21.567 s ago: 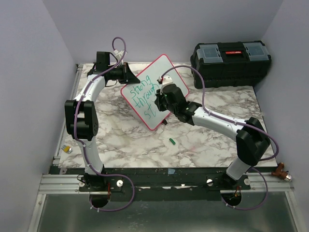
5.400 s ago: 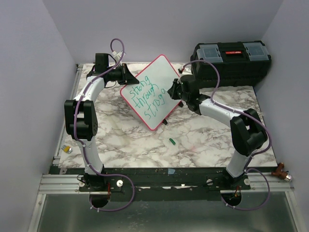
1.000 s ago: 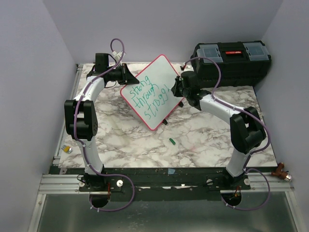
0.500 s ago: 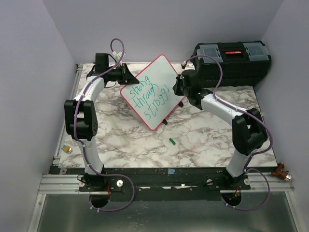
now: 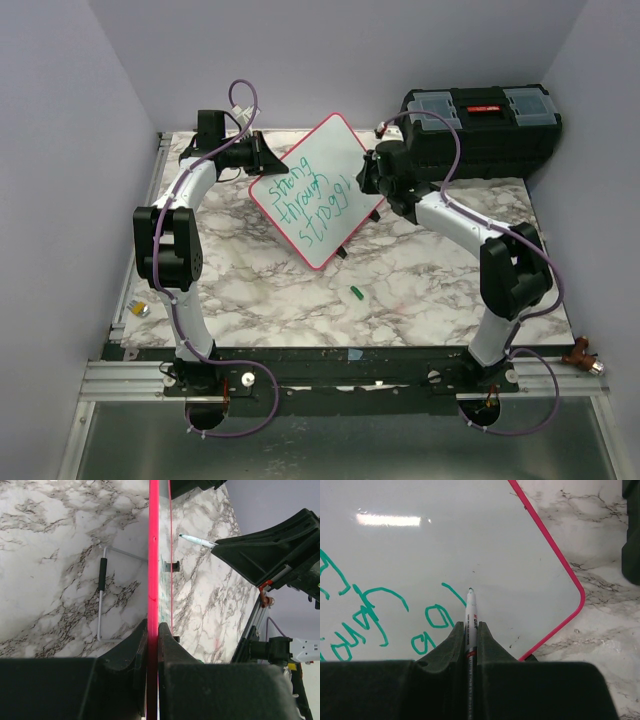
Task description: Write a sentence on the whiteboard
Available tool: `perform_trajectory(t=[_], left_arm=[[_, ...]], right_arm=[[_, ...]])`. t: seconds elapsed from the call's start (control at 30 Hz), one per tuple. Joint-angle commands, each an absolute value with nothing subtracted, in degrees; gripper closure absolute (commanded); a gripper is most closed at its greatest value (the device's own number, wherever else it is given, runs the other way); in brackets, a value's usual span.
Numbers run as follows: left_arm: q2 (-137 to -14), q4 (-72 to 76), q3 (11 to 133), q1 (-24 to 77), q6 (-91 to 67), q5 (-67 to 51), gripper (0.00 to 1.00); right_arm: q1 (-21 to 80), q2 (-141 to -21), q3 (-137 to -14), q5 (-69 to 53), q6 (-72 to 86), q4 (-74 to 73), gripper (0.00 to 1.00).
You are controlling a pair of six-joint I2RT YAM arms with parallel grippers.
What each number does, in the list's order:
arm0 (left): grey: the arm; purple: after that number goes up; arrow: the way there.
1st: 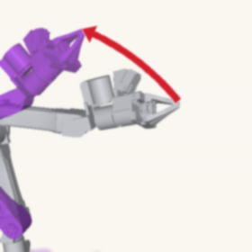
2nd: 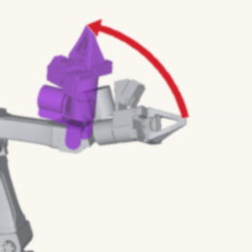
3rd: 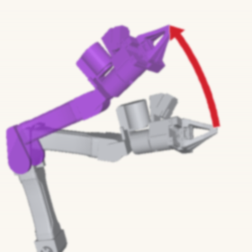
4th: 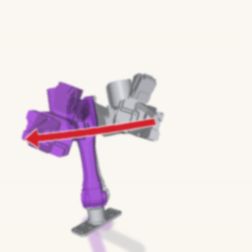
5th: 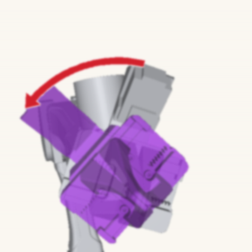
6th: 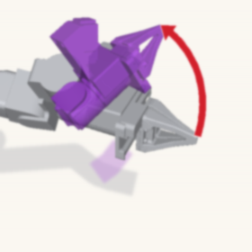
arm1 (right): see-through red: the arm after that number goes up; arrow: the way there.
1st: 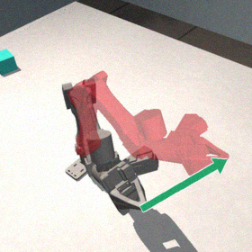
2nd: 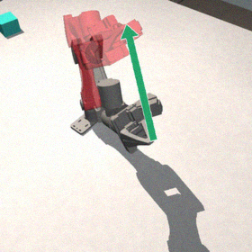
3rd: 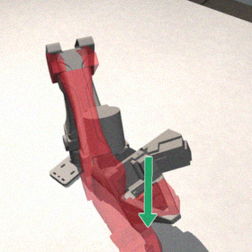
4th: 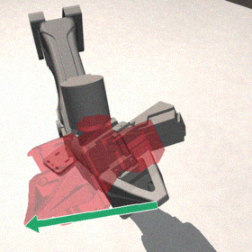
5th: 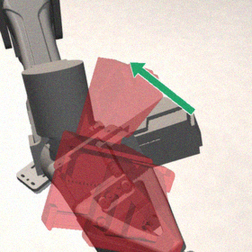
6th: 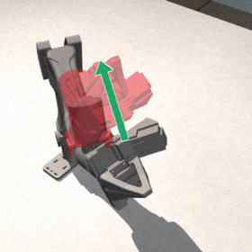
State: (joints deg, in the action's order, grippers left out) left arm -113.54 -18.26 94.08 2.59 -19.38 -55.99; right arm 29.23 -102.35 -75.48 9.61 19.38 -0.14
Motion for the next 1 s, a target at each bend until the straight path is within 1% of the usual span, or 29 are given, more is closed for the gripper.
perform_trajectory(t=[0.0, 0.97], left_arm=[[-112.8, -16.4, 93.5, 3.3, -14.7, -54.6, 1.00], [-113.3, -16.7, 94.0, 3.3, -14.7, -54.4, 1.00]], right_arm=[[29.3, -104.3, -77.8, 9.4, 18.5, -0.6, 0.99], [28.0, -108.5, -80.4, 9.4, 17.9, -0.5, 0.99]])
